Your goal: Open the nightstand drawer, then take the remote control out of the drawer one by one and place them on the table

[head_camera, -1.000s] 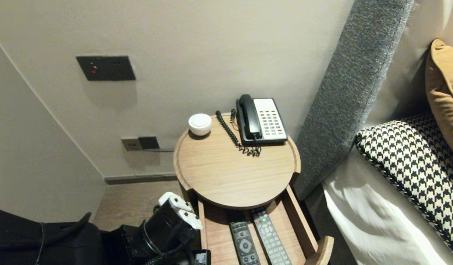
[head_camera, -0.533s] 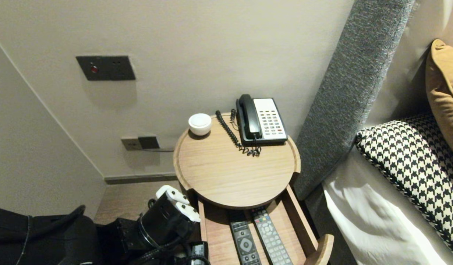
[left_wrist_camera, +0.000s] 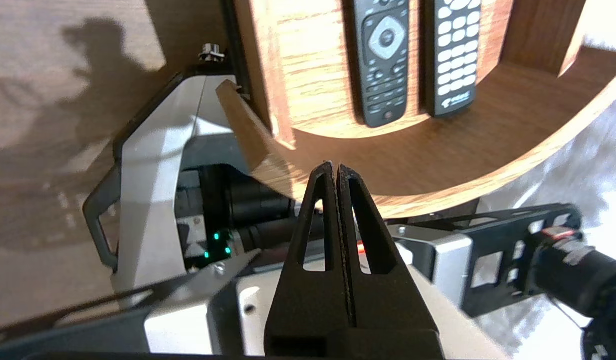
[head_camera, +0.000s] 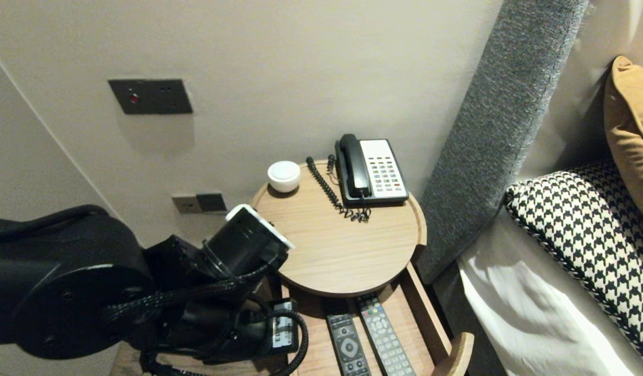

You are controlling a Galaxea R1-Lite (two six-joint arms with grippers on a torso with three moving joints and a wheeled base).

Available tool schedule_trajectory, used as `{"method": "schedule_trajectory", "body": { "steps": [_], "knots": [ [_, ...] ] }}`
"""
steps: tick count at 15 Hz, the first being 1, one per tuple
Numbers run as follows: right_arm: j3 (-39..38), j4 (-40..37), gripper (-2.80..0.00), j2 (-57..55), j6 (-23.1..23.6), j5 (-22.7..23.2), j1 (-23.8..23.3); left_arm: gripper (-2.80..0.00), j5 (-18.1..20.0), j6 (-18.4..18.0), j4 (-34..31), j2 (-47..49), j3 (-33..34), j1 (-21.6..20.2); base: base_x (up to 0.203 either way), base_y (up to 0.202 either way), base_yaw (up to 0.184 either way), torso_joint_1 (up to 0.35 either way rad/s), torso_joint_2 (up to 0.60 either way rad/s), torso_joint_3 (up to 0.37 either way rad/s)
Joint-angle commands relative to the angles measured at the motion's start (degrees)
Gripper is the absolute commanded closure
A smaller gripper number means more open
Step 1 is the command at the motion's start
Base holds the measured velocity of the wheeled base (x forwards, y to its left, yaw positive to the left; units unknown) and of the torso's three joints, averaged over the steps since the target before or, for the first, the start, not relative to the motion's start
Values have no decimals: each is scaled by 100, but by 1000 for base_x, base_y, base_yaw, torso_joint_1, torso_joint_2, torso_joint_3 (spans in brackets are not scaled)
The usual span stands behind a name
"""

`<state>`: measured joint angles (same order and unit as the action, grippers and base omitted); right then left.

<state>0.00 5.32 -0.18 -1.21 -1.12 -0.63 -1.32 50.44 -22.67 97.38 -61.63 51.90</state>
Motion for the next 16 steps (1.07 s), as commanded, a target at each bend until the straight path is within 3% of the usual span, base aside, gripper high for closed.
{"method": "schedule_trajectory", "body": {
  "steps": [1, 5, 9, 12, 16],
  "knots": [
    [-229, 5, 0, -8, -2, -2, 2, 0, -27, 261, -518, 599, -765, 96, 0, 0, 0, 0, 0, 0],
    [-229, 5, 0, -8, -2, -2, 2, 0, -65, 580, -1102, 1554, -1609, 599, 0, 0, 0, 0, 0, 0],
    [-229, 7, 0, -8, -2, -2, 2, 0, -115, 744, -1470, 2296, -2314, 719, 0, 0, 0, 0, 0, 0],
    [-229, 10, 0, -8, -8, -2, 2, 0, -583, 900, -1418, 2708, -2462, 855, 0, 0, 0, 0, 0, 0],
    [-229, 8, 0, -8, -2, -2, 2, 0, -677, 1050, -1389, 2866, -2476, 980, 0, 0, 0, 0, 0, 0]
  ]
}}
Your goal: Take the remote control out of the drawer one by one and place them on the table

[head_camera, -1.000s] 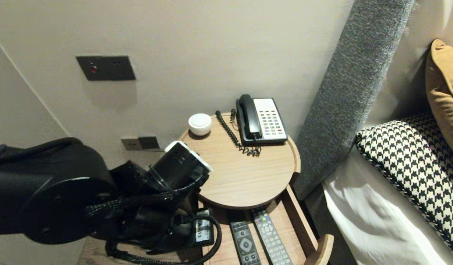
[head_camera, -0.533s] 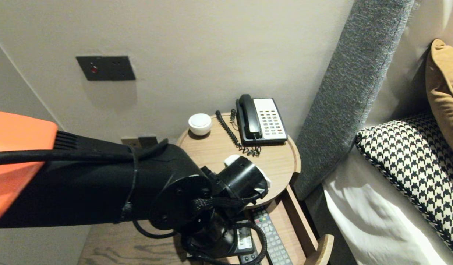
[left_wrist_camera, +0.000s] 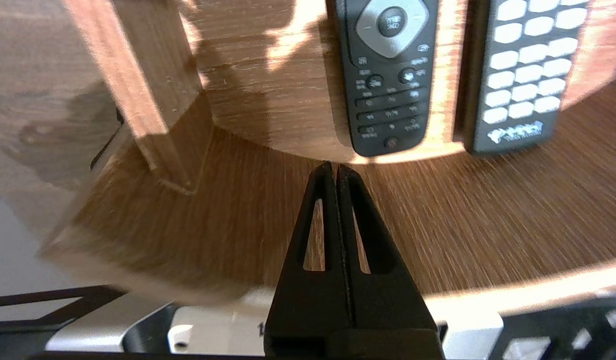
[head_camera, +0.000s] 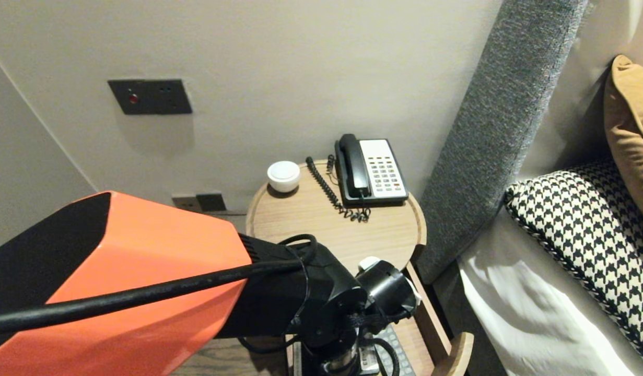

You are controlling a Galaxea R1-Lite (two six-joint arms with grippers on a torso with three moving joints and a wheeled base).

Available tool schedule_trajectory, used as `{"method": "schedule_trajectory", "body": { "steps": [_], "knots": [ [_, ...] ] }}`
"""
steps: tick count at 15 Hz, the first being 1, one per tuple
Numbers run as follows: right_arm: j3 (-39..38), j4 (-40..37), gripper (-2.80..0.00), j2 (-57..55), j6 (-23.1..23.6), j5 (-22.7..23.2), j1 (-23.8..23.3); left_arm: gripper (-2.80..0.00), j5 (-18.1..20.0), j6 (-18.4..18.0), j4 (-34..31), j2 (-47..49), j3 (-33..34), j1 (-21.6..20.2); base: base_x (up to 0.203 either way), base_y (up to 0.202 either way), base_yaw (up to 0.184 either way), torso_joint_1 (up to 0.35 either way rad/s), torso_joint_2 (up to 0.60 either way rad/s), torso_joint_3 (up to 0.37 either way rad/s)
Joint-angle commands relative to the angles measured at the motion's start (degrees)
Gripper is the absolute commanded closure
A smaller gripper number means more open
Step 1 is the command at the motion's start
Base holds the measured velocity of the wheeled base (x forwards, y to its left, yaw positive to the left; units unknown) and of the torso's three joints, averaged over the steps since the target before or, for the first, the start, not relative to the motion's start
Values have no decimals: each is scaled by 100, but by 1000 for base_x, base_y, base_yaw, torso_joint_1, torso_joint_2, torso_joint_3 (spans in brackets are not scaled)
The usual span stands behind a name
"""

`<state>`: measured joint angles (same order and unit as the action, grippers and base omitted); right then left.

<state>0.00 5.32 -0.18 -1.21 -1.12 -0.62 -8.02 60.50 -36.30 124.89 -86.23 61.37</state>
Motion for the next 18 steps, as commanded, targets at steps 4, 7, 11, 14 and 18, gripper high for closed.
{"method": "schedule_trajectory", "body": {
  "steps": [4, 7, 11, 14, 18],
  "knots": [
    [-229, 5, 0, -8, -2, -2, 1, 0, -43, 138, 210, 123, 17, 33, 0, 0, 0, 0, 0, 0],
    [-229, 5, 0, -8, -2, -2, 1, 0, -411, 133, 648, 262, -29, 33, 0, 0, 0, 0, 0, 0],
    [-229, 5, 0, -8, -2, -2, 1, -280, -534, 137, 915, 424, -61, -15, 0, 0, 0, 0, 0, 0],
    [-229, 5, 0, -8, -2, -2, 1, -280, -883, 147, 939, 502, -78, -20, 0, 0, 0, 0, 0, 0],
    [-229, 5, 0, -8, -2, -2, 1, -280, -1115, 147, 1144, 546, -78, -28, 0, 0, 0, 0, 0, 0]
  ]
}}
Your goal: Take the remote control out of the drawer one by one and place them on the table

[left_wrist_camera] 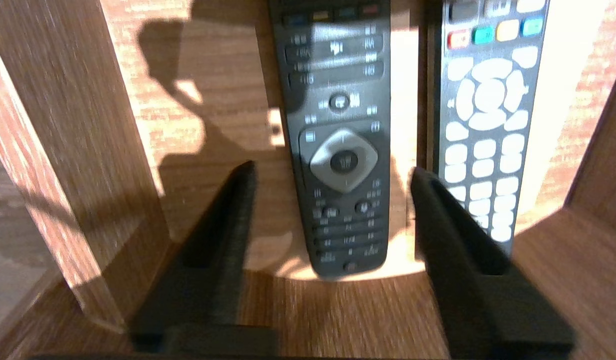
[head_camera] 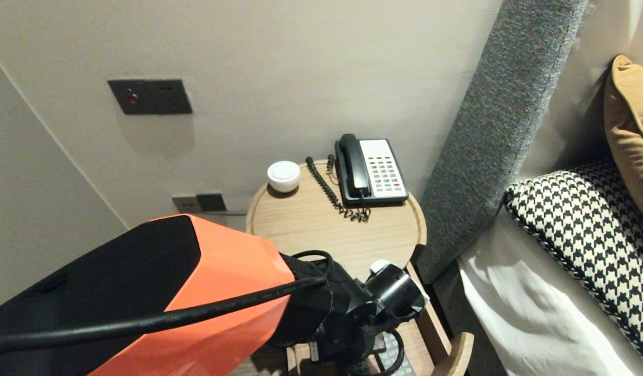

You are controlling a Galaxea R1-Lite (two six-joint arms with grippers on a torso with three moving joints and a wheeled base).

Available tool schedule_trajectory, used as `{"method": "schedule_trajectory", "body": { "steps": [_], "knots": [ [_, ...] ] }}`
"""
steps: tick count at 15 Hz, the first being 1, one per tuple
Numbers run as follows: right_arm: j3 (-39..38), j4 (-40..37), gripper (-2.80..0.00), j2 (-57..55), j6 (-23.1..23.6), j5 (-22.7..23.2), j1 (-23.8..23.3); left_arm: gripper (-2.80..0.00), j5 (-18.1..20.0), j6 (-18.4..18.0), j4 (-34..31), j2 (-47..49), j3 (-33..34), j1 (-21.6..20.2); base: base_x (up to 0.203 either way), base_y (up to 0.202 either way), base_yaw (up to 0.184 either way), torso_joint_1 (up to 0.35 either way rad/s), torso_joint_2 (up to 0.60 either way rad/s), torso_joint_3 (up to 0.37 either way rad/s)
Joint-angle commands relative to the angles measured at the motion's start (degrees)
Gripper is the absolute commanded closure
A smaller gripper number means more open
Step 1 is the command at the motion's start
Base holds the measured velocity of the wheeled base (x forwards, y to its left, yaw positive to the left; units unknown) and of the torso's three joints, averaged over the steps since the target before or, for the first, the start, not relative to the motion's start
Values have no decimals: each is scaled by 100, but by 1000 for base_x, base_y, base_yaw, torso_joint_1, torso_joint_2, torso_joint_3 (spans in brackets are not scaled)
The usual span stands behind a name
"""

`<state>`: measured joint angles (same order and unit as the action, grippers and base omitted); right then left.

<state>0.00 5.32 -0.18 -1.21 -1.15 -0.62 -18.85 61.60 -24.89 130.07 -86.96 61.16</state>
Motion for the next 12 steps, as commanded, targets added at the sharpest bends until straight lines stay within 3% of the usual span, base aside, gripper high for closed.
{"method": "schedule_trajectory", "body": {
  "steps": [1, 12],
  "knots": [
    [-221, 5, 0, -8, -2, 0, 1, -280, -123, 36, 116, 75, -2, -3, 0, 0, 0, 0, 0, 0],
    [-229, 6, 0, -8, -2, 0, 0, -280, -347, -10, 283, 209, 73, -163, 0, 0, 0, 0, 0, 0]
  ]
}}
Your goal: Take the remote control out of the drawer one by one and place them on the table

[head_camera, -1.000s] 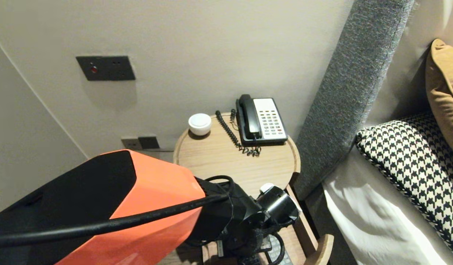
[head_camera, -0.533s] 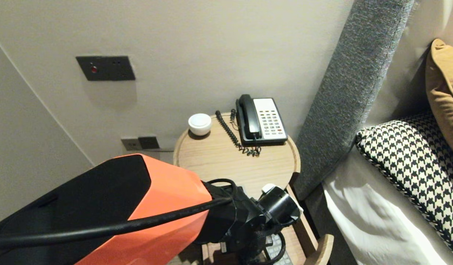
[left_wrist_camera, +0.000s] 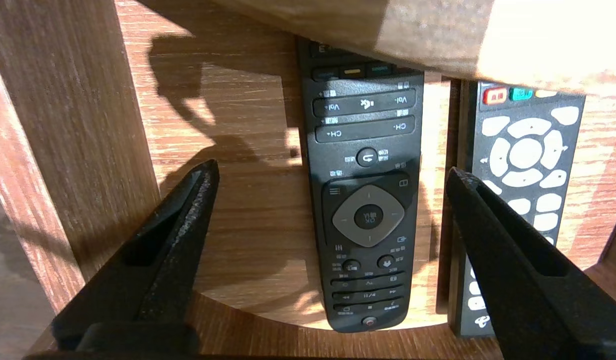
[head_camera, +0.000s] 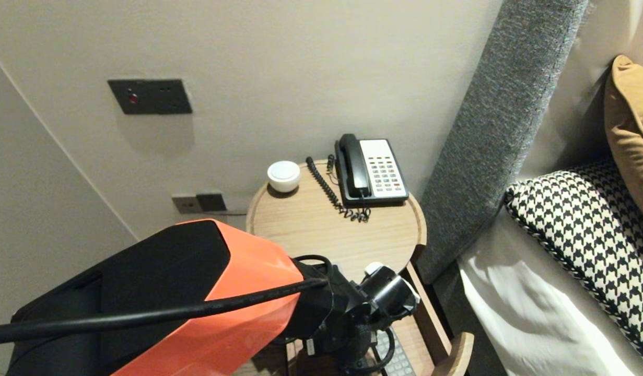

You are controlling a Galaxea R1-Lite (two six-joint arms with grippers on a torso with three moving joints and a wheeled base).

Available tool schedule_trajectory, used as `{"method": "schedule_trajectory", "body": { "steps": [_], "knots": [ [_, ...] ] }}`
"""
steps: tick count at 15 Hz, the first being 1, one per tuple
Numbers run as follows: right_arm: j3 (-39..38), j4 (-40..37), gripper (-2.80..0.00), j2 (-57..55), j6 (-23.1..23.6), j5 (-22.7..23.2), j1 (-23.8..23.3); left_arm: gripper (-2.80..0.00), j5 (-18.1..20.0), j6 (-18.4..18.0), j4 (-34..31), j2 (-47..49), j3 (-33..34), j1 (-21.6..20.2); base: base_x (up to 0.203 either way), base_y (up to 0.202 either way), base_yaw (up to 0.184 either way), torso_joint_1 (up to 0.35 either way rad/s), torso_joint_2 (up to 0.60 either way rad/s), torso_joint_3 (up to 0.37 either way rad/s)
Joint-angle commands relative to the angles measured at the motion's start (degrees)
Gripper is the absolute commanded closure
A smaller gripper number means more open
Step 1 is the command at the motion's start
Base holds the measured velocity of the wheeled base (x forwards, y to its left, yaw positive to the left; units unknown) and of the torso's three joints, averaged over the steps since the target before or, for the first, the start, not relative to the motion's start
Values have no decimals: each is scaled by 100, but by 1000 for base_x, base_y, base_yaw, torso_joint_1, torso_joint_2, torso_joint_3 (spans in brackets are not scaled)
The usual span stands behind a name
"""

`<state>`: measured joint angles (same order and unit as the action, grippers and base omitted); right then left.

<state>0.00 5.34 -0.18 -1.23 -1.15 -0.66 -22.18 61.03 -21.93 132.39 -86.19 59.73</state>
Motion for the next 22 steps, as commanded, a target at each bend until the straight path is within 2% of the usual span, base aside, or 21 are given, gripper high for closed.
{"method": "schedule_trajectory", "body": {
  "steps": [1, 10, 22],
  "knots": [
    [-229, 11, 0, -8, 0, 0, 4, -280, -15, 66, -13, 8, -3, -33, 0, 0, 0, 0, 0, 0],
    [-229, 11, 0, -8, 0, 0, 4, -280, -15, -29, 295, 173, 23, -243, 0, 0, 0, 0, 0, 0],
    [-229, 2, 0, -8, 0, 0, 4, -280, -7, -100, 685, 373, 58, -298, 0, 0, 0, 0, 0, 0]
  ]
}}
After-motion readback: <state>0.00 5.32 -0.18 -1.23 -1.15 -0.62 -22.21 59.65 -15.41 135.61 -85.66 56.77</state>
